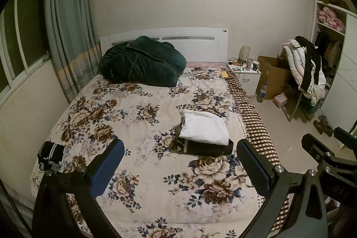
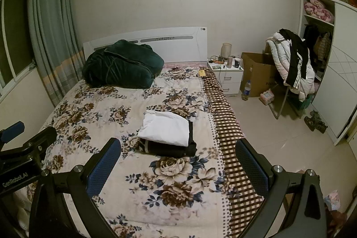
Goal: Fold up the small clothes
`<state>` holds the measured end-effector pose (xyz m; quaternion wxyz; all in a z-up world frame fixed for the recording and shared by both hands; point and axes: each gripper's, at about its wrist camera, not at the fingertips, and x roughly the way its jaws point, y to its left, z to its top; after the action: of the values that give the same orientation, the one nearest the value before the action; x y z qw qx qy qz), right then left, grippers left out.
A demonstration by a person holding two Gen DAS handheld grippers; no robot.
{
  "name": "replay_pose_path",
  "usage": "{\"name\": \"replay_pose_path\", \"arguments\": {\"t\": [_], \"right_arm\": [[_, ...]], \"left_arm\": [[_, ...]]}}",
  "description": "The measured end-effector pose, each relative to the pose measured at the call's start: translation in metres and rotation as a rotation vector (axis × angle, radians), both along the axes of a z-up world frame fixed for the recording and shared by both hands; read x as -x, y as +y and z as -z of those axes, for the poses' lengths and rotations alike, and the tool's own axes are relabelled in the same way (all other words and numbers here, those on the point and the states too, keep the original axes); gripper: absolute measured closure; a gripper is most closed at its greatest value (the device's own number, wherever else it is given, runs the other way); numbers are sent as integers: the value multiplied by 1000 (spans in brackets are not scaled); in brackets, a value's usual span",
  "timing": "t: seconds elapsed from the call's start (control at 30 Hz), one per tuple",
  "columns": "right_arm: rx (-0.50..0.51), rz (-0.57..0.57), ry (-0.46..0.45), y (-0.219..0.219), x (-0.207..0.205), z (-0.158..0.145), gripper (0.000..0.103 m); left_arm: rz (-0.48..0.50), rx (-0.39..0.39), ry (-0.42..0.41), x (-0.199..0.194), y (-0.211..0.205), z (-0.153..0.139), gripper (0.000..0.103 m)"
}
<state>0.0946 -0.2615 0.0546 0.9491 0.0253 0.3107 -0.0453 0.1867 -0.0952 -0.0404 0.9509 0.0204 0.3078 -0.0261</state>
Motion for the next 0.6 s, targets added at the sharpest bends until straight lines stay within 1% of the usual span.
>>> {"name": "replay_pose_path", "arguments": {"t": [0.6], "right_arm": [[-1,12,3,12,6,2,0]], "left_arm": [[-11,-2,-1,3,2,-1,0]]}}
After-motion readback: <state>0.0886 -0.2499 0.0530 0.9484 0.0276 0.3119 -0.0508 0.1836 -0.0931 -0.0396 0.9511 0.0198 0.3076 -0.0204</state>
